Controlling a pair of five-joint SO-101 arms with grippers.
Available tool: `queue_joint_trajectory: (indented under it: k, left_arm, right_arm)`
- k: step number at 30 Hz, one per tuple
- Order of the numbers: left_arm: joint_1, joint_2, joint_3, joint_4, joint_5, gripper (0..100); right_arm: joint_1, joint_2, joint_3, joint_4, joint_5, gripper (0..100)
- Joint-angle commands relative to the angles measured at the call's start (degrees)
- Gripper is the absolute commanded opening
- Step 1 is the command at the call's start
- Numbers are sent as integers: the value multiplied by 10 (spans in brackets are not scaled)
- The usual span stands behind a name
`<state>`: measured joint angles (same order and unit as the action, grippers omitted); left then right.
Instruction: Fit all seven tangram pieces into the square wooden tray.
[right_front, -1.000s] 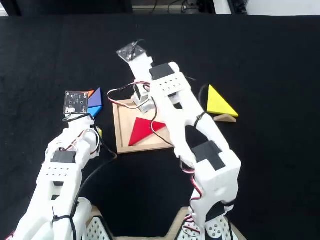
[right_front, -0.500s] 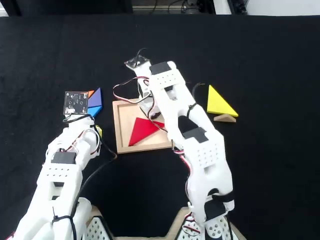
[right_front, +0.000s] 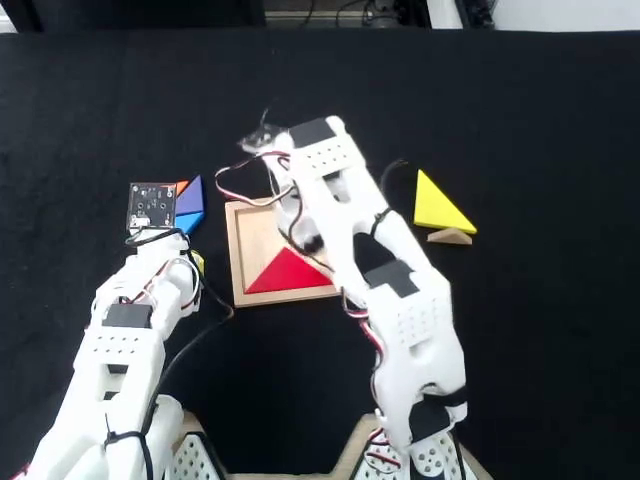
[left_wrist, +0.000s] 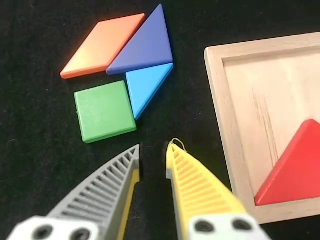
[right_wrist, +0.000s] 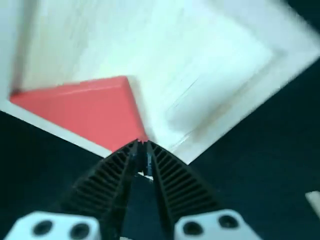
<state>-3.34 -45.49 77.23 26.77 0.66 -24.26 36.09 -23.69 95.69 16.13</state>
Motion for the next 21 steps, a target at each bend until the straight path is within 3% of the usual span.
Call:
queue_joint_trajectory:
  k: [1, 8, 21]
  left_arm:
    - [7, -8, -6, -10, 2, 105]
    - [7, -8, -6, -10, 2, 105]
    - [7, -8, -6, -10, 2, 105]
  right_arm:
    - [-12, -58, -10, -79, -11, 11]
    - [-25, 1, 4, -167, -23, 11]
    - [-78, 43, -29, -125, -25, 11]
